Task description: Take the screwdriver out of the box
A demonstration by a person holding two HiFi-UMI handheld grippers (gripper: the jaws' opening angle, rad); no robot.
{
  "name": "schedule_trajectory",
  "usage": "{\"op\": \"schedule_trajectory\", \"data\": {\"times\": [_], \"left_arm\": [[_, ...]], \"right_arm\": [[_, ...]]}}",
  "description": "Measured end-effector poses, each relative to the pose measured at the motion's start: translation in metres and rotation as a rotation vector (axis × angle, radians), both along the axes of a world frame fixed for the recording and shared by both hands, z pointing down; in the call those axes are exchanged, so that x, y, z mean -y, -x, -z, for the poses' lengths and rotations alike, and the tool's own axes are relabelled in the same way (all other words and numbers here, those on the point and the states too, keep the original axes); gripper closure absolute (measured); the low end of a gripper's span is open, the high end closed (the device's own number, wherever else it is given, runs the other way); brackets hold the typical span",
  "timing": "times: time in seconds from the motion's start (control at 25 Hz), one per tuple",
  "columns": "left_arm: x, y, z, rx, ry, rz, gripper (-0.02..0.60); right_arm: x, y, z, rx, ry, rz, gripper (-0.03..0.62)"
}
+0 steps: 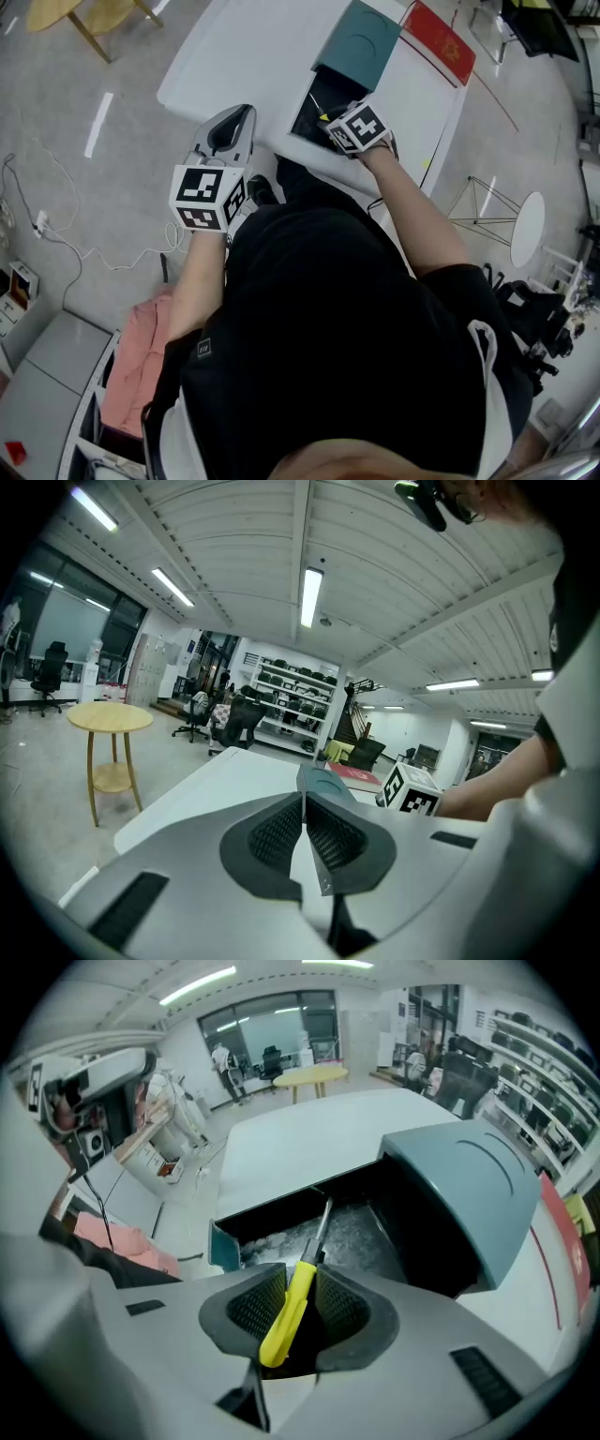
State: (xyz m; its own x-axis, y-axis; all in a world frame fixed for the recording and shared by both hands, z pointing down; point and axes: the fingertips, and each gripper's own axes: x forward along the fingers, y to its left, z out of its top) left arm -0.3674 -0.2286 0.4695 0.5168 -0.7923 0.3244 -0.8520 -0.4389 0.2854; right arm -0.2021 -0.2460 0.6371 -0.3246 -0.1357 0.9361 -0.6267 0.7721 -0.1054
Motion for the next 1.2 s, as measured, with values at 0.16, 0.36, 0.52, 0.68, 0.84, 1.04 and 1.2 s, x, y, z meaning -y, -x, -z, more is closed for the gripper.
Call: {"op": "schedule_trajectory", "data": {"times": [0.16,0.36,0.52,0.68,0.84,1.04,1.2], "left_arm": [[-0.011,0.0,0.002,-0.004,-0.003,-0.011,0.561],[-0.024,-0.002,0.007,-0.009,-0.015,-0.027,0.561],[-0.031,-0.004,0.01,-0.014,-0.016,-0.036,0.561],[-0.037,-0.007,0.013,-0.024,-0.022,-0.042,0.561],[-0.038,-0.006,0.014,-0.029,-0.02,-0.04,0.561],[-0.036,-0.01,0.011,-0.025,-0.012,-0.041,0.561],[-0.033,-0.025,0.012,-0.02,-0.008,-0.041,0.561]], "right_arm": [[0.002,-0.001,0.01,0.051,-0.04,-0.065,0.487],[0.002,-0.002,0.027,0.119,-0.072,-0.141,0.505],[0.004,-0.005,0.043,0.164,-0.111,-0.189,0.507],[0.005,-0.013,0.051,0.202,-0.139,-0.218,0.508],[0.005,-0.017,0.058,0.218,-0.14,-0.232,0.508],[0.004,-0.027,0.064,0.227,-0.147,-0.237,0.508],[0.0,-0.045,0.061,0.221,-0.136,-0.233,0.508]]}}
